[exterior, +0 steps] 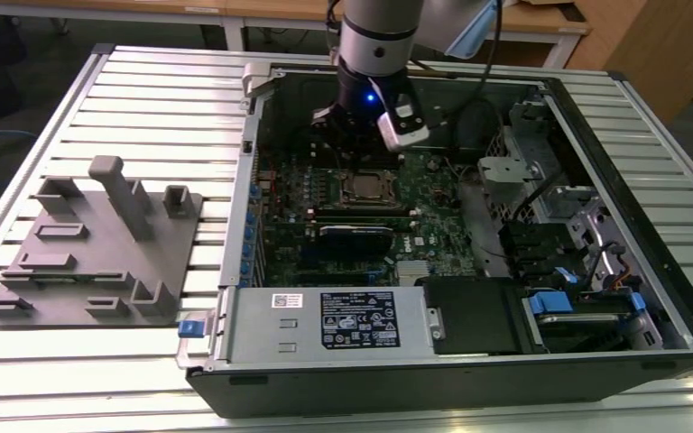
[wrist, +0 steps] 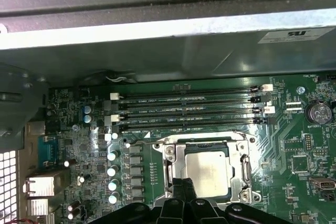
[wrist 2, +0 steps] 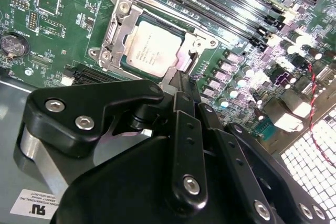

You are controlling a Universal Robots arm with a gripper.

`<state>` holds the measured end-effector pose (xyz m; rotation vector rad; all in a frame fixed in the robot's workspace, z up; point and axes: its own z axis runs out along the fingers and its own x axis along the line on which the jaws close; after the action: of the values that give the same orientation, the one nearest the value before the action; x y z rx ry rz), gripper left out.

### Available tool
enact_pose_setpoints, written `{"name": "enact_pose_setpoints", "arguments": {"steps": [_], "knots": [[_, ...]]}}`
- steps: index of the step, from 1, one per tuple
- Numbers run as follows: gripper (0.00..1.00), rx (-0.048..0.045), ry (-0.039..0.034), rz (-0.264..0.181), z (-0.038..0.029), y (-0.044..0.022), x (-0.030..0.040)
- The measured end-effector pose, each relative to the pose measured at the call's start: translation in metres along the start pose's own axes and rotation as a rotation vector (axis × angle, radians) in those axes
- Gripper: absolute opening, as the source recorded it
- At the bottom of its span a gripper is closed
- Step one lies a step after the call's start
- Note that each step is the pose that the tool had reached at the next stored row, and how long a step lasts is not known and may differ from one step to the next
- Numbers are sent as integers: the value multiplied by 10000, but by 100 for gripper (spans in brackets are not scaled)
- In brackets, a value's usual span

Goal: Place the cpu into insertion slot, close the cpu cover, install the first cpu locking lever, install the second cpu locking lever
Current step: 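Install the first cpu locking lever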

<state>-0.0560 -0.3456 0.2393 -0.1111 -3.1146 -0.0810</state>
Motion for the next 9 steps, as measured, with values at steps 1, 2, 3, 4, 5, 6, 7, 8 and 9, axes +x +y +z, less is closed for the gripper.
{"name": "enact_pose_setpoints", "arguments": {"steps": [1, 2, 3, 4, 5, 6, 7, 8, 9], "knots": [[10, 0, 0, -3, 0, -1, 7], [10, 1, 0, -9, 0, -1, 15], [10, 1, 1, -20, 0, -2, 21], [10, 1, 1, -29, 1, -2, 24], [10, 2, 1, -34, 0, -2, 24], [10, 2, 2, -38, 0, -2, 24], [10, 3, 2, -42, 0, -2, 24], [10, 2, 2, -46, 0, -2, 25], [10, 3, 2, -48, 0, -2, 25]]}}
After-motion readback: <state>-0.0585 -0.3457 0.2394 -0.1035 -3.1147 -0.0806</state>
